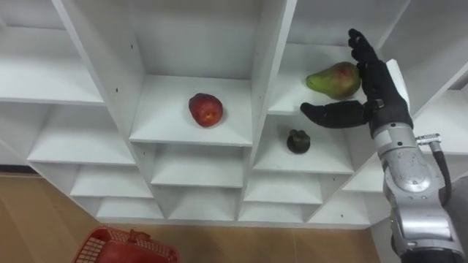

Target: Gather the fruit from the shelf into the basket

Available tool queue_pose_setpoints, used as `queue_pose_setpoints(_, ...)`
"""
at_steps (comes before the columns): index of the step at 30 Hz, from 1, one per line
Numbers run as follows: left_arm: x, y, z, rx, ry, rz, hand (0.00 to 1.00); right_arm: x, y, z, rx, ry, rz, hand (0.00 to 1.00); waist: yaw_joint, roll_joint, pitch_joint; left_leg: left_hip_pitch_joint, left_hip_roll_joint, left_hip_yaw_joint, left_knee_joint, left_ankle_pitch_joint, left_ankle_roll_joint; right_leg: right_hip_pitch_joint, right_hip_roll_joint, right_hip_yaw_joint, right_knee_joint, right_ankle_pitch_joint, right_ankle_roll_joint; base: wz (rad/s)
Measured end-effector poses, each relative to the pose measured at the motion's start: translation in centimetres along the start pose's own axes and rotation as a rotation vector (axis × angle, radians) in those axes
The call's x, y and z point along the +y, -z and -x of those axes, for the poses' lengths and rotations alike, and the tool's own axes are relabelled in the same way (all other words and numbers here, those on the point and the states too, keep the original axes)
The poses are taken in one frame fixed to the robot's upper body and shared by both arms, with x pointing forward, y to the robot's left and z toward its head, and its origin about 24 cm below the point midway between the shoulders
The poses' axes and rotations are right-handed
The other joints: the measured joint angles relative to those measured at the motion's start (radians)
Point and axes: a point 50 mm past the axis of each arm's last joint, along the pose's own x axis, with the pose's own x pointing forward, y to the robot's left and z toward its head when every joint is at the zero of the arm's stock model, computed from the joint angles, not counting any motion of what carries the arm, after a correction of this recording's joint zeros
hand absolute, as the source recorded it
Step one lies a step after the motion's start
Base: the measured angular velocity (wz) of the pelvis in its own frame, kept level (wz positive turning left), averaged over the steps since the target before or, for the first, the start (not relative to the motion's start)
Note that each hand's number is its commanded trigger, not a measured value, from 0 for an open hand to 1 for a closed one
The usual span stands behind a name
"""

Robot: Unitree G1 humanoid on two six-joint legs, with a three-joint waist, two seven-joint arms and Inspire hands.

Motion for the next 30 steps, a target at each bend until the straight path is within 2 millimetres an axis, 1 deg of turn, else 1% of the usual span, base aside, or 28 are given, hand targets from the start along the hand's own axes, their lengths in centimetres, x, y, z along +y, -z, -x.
queue_pose_setpoints(3,0.1,0.0,0.0,0.001,-0.004,0.004,1.00,0.0,0.0,-0.2,0.003,0.003,-0.001,0.00,-0.002,-0.005,0.0027,0.000,0.000,0.000,0.000,0.000,0.000,0.000,0.000,-0.002,0.000,0.000,0.000,0.00)
queue_pose_setpoints(5,0.2,0.1,0.0,0.004,-0.010,0.011,1.00,-0.1,0.0,-0.2,0.003,0.005,0.000,0.00,-0.004,-0.012,0.0051,-0.003,0.000,-0.003,0.000,0.000,0.000,0.000,0.000,-0.006,-0.001,0.000,0.000,0.03)
queue_pose_setpoints(7,0.3,0.1,0.0,0.006,-0.012,0.015,1.00,-0.1,-0.1,-0.4,0.002,0.006,0.000,0.00,-0.005,-0.015,0.0034,-0.006,0.000,-0.004,0.001,0.000,0.000,-0.002,0.000,-0.005,-0.001,0.000,0.000,0.00)
queue_pose_setpoints(13,0.2,-0.3,0.0,-0.012,-0.002,0.012,1.00,-0.7,-0.8,-1.9,-0.002,0.040,-0.002,0.00,-0.005,-0.016,0.0015,-0.007,0.000,-0.007,0.002,0.000,0.000,-0.001,0.000,-0.007,-0.001,0.000,0.000,0.01)
queue_pose_setpoints(18,0.2,-0.4,0.0,-0.019,0.000,0.012,1.00,-1.1,-0.9,-1.9,-0.004,0.043,0.011,0.00,-0.003,-0.015,0.0007,-0.008,0.000,-0.010,0.002,0.000,0.000,0.000,0.000,-0.008,-0.001,0.000,0.000,0.01)
queue_pose_setpoints(21,0.2,-0.6,0.0,-0.027,0.000,0.012,1.00,-1.2,-0.9,-1.9,-0.002,0.044,0.012,0.00,-0.004,-0.013,-0.0020,-0.007,0.000,-0.010,0.003,0.000,0.000,0.001,0.000,-0.007,-0.001,0.000,0.000,0.00)
queue_pose_setpoints(23,0.2,-0.5,0.1,-0.026,0.004,0.012,1.00,-1.3,-0.8,-1.9,0.002,0.044,0.015,0.00,-0.004,-0.010,-0.0093,-0.006,0.000,-0.010,0.003,0.000,0.000,0.001,0.000,-0.005,-0.001,0.000,0.000,0.00)
queue_pose_setpoints(25,0.2,-0.5,0.1,-0.025,0.007,0.014,1.00,-1.4,-0.5,-1.8,0.014,0.040,0.019,0.00,-0.001,-0.008,-0.0104,0.001,0.000,-0.010,0.003,0.000,0.000,0.007,0.000,-0.005,-0.001,0.000,0.000,0.00)
queue_pose_setpoints(30,0.2,-0.3,0.1,-0.008,0.013,0.014,1.00,-1.9,1.4,-1.5,0.112,0.017,0.017,0.00,0.010,-0.015,-0.0118,0.004,-0.001,-0.009,0.005,0.001,0.000,0.010,-0.001,-0.005,0.000,0.000,0.000,0.00)
